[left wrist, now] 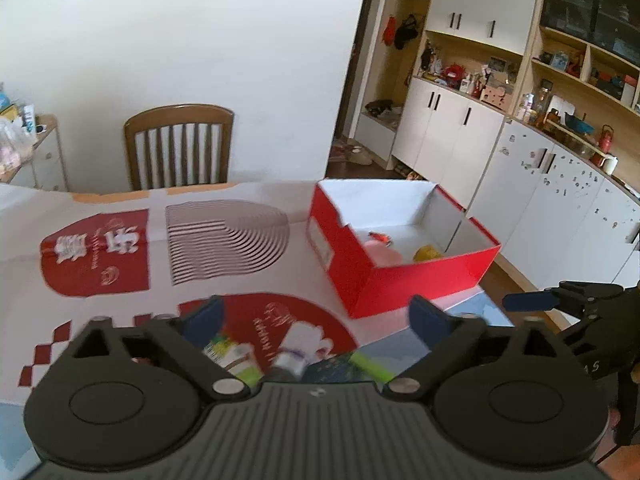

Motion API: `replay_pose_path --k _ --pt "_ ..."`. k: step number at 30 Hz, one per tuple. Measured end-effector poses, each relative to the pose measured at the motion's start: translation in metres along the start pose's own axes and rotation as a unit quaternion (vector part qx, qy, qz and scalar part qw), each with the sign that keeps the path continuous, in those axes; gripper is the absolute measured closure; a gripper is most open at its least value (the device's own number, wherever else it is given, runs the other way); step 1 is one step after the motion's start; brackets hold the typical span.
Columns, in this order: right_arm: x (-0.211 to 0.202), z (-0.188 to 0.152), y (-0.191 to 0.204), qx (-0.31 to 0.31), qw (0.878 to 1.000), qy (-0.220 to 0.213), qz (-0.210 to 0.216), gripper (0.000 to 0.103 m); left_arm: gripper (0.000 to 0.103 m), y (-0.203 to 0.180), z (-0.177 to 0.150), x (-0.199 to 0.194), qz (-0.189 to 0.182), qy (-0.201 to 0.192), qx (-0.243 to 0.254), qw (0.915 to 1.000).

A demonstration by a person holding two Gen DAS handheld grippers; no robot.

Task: Organize rigid objects
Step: 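Withdraw both tools from the shoebox back toward the table, then grasp the white glue stick with the left tool while the right tool grasps the green highlighter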

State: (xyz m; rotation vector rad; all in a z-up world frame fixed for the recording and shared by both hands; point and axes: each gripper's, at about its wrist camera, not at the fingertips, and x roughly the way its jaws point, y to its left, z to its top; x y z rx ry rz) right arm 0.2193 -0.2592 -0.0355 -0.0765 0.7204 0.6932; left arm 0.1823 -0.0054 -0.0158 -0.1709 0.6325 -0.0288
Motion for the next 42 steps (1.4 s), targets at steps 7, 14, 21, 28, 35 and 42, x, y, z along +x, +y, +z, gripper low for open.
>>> replay_pose_path --k 7,14,21,28,35,42 --pt "0.016 -0.016 0.021 -0.001 1.0 0.012 -0.01 0.001 0.0 0.035 -0.047 -0.002 0.019 0.014 -0.024 0.9994" --pt "0.037 -0.035 0.04 -0.049 0.998 0.025 -0.023 0.001 0.0 0.058 -0.092 0.01 0.052 0.051 -0.068 0.995" --pt "0.062 -0.049 0.037 -0.053 0.996 0.054 -0.044 0.002 0.0 0.052 -0.128 0.028 0.048 0.093 -0.065 0.9924" --pt "0.084 -0.055 0.023 -0.057 0.993 0.08 -0.066 0.006 0.0 0.042 -0.141 0.042 0.069 0.116 -0.05 0.9896" --pt "0.108 -0.056 0.01 -0.061 0.989 0.103 -0.083 0.016 0.001 0.032 -0.147 0.058 0.085 0.134 -0.046 0.9864" --pt "0.129 -0.052 0.007 -0.08 0.986 0.119 -0.081 0.024 0.006 0.027 -0.15 0.067 0.1 0.138 -0.047 0.9842"
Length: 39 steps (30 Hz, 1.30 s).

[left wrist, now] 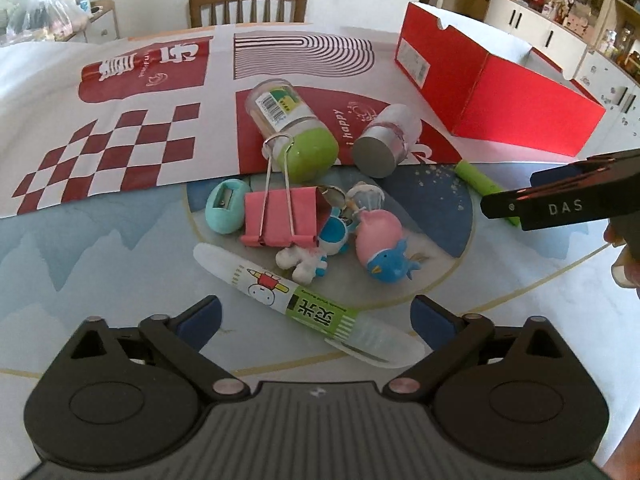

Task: Organize rigid objects
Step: 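Grasp the white glue stick with the left tool while the right tool grasps the green highlighter, then lift and carry the glue stick and highlighter over the red shoebox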

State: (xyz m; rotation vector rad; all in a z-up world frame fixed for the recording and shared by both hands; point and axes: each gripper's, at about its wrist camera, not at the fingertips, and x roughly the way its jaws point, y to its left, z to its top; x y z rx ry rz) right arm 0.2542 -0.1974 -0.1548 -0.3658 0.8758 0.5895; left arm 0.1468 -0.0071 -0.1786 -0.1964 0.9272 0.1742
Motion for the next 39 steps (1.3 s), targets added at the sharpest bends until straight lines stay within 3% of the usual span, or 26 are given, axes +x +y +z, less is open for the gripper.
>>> replay_pose_path --k 3,11,19,21,25,39 --pt "0.006 0.002 0.0 -0.007 1.0 0.007 0.002 0.029 0.015 -0.001 -0.002 0.002 0.009 0.004 0.004 0.9999" --pt "0.014 0.006 -0.001 -0.012 1.0 0.013 0.018 0.046 0.026 0.009 -0.004 -0.001 0.045 0.0 -0.002 0.999" --pt "0.01 0.006 0.002 -0.011 0.999 0.011 0.041 0.075 0.068 0.024 -0.002 -0.007 0.063 -0.007 -0.02 0.9978" --pt "0.009 0.006 0.004 -0.014 0.999 0.011 0.041 0.087 0.071 0.03 -0.002 -0.008 0.058 -0.009 -0.034 0.9977" --pt "0.008 0.006 0.004 -0.009 0.999 0.011 0.034 0.088 0.08 0.04 0.0 -0.009 0.043 -0.011 -0.061 0.9972" --pt "-0.026 0.001 -0.001 0.019 0.998 0.0 0.057 0.088 0.086 0.054 0.001 -0.021 0.039 -0.014 -0.091 0.995"
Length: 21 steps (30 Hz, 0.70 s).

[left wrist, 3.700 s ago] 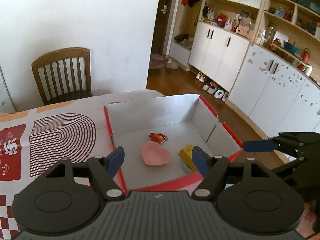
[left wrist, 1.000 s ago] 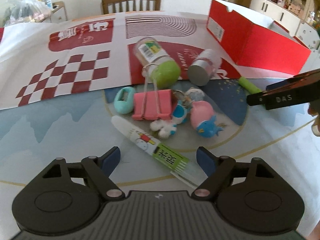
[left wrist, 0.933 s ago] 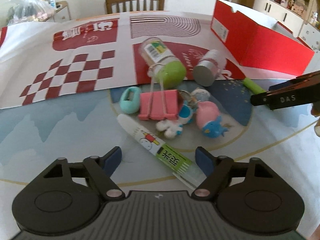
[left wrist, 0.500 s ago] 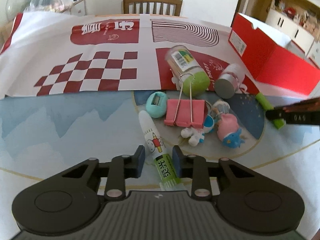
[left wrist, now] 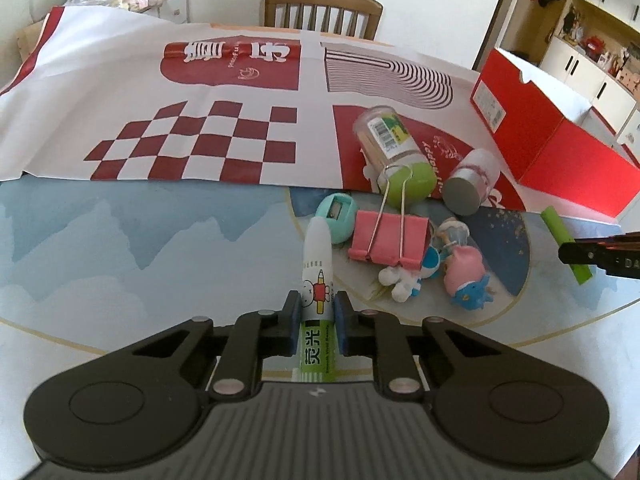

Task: Organize rigid objects
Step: 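Lift and carry the glue stick and highlighter over the red shoebox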

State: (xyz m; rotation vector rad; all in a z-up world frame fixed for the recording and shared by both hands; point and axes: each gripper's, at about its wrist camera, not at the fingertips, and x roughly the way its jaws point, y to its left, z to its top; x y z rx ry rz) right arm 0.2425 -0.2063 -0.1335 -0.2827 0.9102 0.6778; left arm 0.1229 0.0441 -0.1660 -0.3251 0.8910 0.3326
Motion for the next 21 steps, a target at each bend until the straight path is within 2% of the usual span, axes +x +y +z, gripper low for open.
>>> replay_pose_path --k 11,21 --pt "-0.04 0.01 -0.017 0.032 0.999 -0.022 0.029 0.088 0.086 -0.002 0.011 -0.021 -0.019 -0.009 -0.025 0.9995" --pt "-0.072 0.028 -0.048 0.053 0.996 -0.064 0.014 0.088 0.086 -0.025 0.037 -0.044 -0.046 -0.042 -0.028 0.9977"
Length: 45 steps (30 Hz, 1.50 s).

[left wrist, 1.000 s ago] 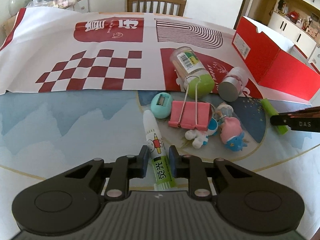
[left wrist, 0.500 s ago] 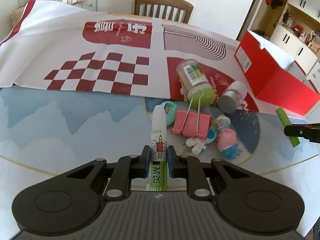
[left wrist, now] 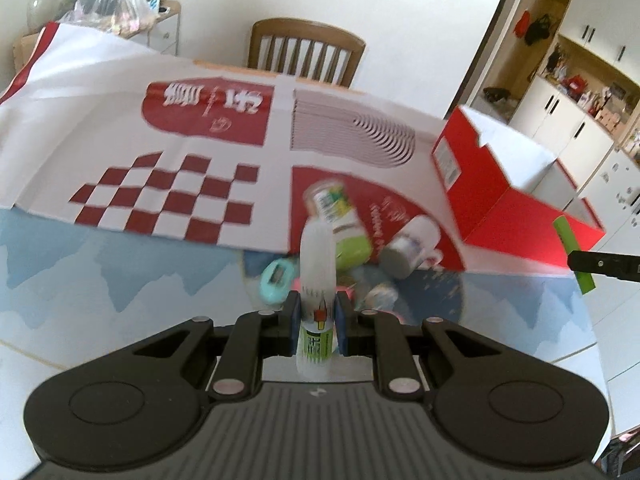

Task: Organize rigid objects
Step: 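Lift and carry the glue stick and highlighter over the red shoebox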

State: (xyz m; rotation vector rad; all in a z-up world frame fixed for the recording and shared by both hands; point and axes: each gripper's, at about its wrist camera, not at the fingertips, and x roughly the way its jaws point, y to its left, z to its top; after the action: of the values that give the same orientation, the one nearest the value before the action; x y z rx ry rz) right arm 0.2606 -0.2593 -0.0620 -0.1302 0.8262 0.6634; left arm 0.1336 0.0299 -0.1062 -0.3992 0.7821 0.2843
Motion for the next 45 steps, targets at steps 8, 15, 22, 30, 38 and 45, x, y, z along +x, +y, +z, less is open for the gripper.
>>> replay_pose_path --k 8,15,22,30,38,45 --pt "-0.017 0.026 -0.031 0.007 0.999 -0.045 -0.023 0.088 0.086 -0.04 0.034 -0.002 -0.042 -0.025 0.019 0.9986" --pt "-0.027 0.05 -0.064 0.012 0.996 -0.08 -0.048 0.088 0.086 -0.084 0.071 0.013 -0.09 -0.027 0.037 0.9949" --pt "-0.01 0.07 -0.101 0.026 0.995 -0.073 -0.069 0.088 0.086 -0.136 0.106 0.031 -0.122 -0.022 0.066 0.99" --pt "-0.003 0.086 -0.131 0.022 0.992 -0.08 -0.09 0.088 0.086 -0.193 0.147 0.048 -0.133 -0.033 0.101 0.9854" --pt "0.013 0.09 -0.154 0.028 0.994 -0.062 -0.084 0.088 0.086 -0.241 0.162 0.084 -0.13 0.007 0.132 0.9827" --pt "0.038 0.087 -0.162 0.009 0.996 -0.031 -0.084 0.088 0.086 -0.266 0.161 0.129 -0.098 0.047 0.163 0.9807"
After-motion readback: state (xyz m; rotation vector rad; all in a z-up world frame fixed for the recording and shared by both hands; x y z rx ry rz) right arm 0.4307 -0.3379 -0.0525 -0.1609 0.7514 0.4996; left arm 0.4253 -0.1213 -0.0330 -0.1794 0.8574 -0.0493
